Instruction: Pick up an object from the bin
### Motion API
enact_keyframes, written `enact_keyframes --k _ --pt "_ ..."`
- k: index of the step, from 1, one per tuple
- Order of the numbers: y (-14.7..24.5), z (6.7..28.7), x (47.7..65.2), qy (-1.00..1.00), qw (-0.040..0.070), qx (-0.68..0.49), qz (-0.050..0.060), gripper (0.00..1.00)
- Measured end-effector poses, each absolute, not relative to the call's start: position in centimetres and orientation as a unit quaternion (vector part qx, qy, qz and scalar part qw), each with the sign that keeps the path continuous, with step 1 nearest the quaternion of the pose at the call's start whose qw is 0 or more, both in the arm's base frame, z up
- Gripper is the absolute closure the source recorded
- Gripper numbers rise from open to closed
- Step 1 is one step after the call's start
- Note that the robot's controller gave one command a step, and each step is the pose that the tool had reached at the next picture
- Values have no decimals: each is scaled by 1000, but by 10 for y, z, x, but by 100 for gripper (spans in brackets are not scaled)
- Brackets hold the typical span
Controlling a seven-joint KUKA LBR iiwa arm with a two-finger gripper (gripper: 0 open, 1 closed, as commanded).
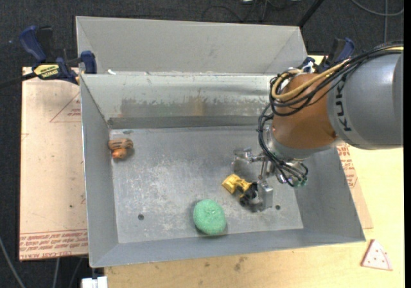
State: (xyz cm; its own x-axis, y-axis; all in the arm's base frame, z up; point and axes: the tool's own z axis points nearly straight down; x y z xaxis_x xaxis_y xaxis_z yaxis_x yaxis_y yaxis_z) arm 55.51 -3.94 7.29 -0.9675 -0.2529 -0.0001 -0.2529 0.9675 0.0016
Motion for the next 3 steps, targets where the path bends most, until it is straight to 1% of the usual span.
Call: enact_keyframes --k 1,2,3 --pt "-4 71 523 -969 0 246 -1 100" --pt "-4 71 523 -969 0 246 -1 100" --pt "-11 270 565 -970 -2 244 0 100"
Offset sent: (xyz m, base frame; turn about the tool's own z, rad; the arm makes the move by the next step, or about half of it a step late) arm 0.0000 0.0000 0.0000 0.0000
